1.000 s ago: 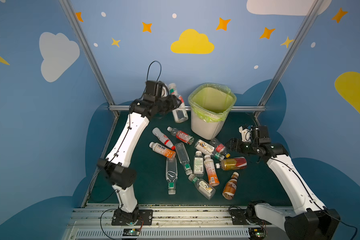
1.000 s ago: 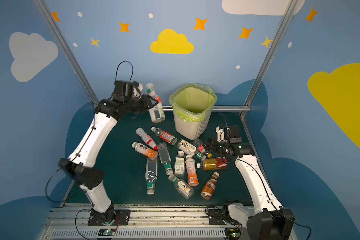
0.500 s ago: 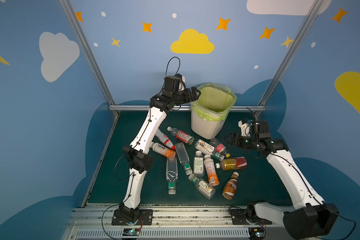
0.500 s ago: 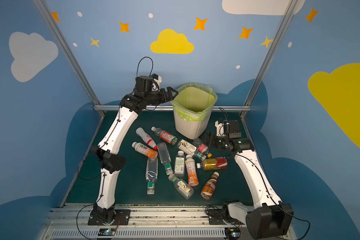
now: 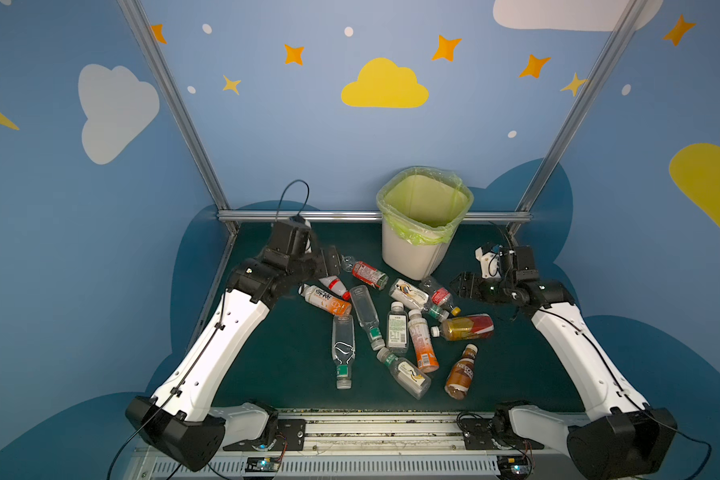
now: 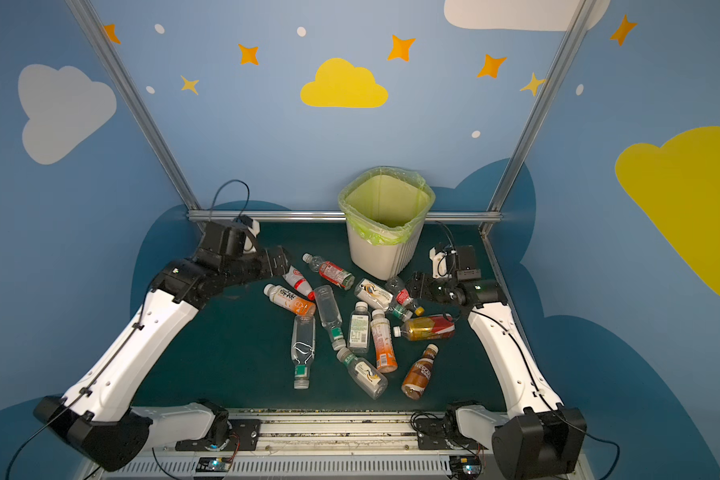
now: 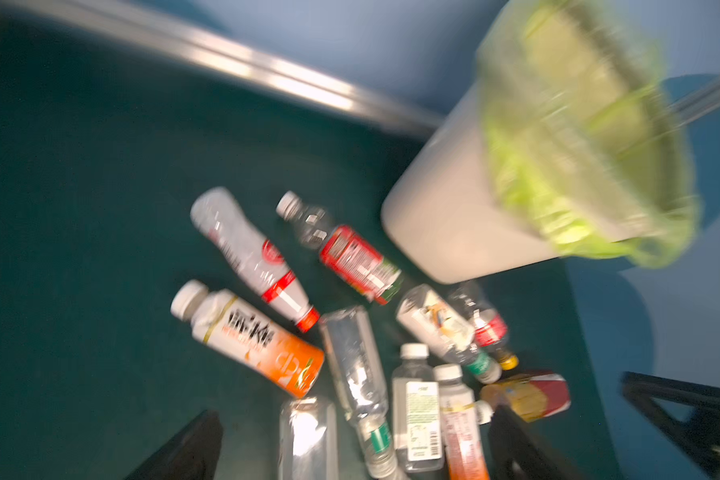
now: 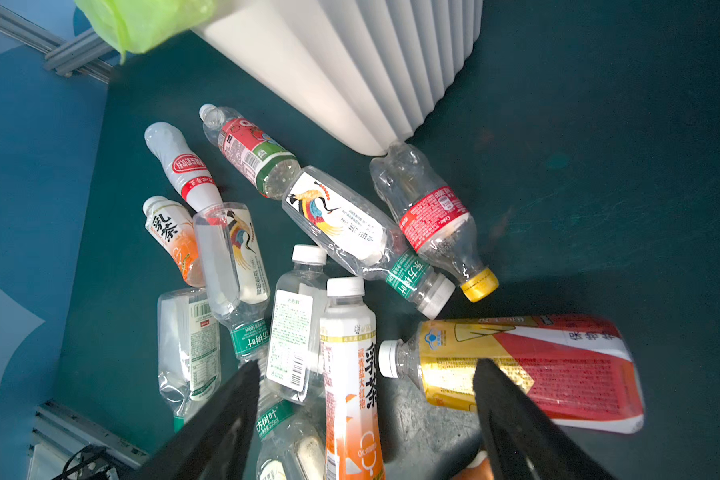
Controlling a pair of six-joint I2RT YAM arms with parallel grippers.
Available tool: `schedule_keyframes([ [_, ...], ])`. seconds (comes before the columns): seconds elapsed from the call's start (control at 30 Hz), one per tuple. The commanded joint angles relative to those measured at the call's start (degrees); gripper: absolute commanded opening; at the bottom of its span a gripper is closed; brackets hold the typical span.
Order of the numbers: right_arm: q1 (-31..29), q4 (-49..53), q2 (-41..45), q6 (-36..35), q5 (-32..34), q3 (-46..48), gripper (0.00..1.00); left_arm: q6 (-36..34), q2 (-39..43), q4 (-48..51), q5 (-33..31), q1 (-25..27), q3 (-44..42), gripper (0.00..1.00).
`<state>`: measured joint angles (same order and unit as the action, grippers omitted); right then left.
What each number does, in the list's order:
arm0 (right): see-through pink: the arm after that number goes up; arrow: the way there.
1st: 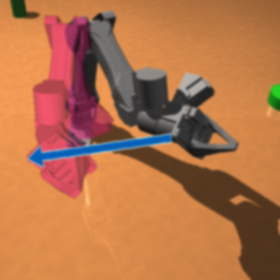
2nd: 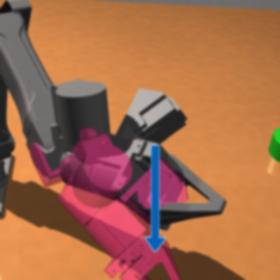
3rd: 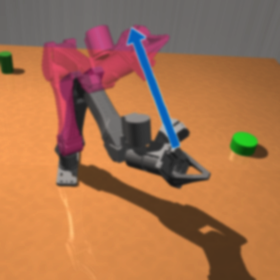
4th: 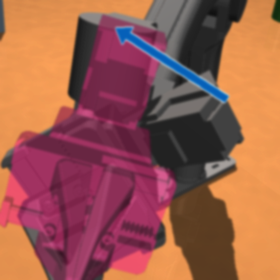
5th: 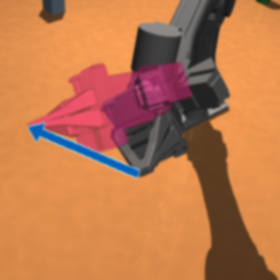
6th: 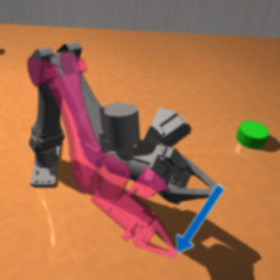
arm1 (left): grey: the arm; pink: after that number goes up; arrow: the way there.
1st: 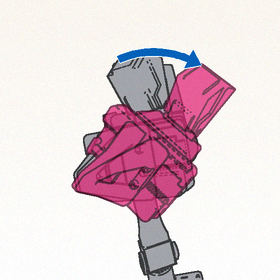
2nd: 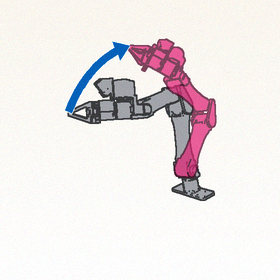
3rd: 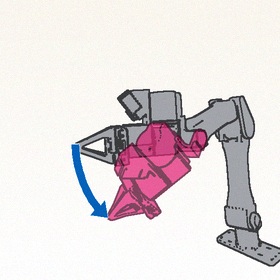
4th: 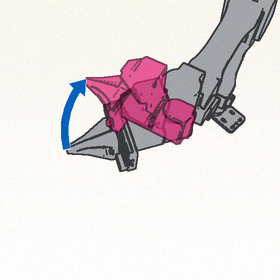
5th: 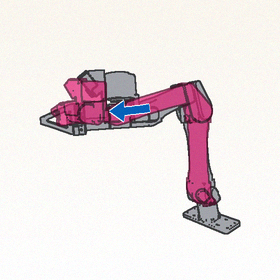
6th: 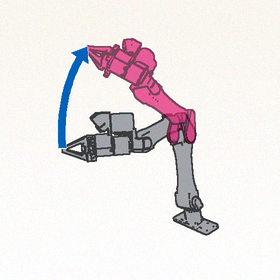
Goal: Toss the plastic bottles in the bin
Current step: 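Grasp the small green-label water bottle with the right gripper while the left arm lowers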
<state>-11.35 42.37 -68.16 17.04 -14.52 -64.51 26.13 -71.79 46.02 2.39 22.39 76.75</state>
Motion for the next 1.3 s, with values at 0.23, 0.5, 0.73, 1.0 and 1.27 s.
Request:
schedule_keyframes([
  [0.23,-10.11,6.64,3.68,1.34,-0.62,5.71,0.78,15.62,13.90,-3.40,-2.56,-1.11,-24.66,1.00],
  [0.5,-23.59,9.92,7.45,2.84,-1.57,9.96,0.74,20.18,15.74,-3.30,-0.85,-1.17,-30.04,1.00],
  [0.73,-33.95,12.73,7.61,4.34,1.45,11.67,0.76,25.45,22.10,-3.77,0.07,-1.11,-34.96,1.00],
  [1.0,-43.61,11.49,4.76,6.65,7.31,13.45,0.76,29.22,30.50,-0.43,-2.23,-0.93,-40.31,1.00],
  [1.27,-46.30,10.82,-1.58,3.14,10.64,11.47,0.77,30.48,33.68,3.66,-4.11,0.23,-40.84,1.00],
])
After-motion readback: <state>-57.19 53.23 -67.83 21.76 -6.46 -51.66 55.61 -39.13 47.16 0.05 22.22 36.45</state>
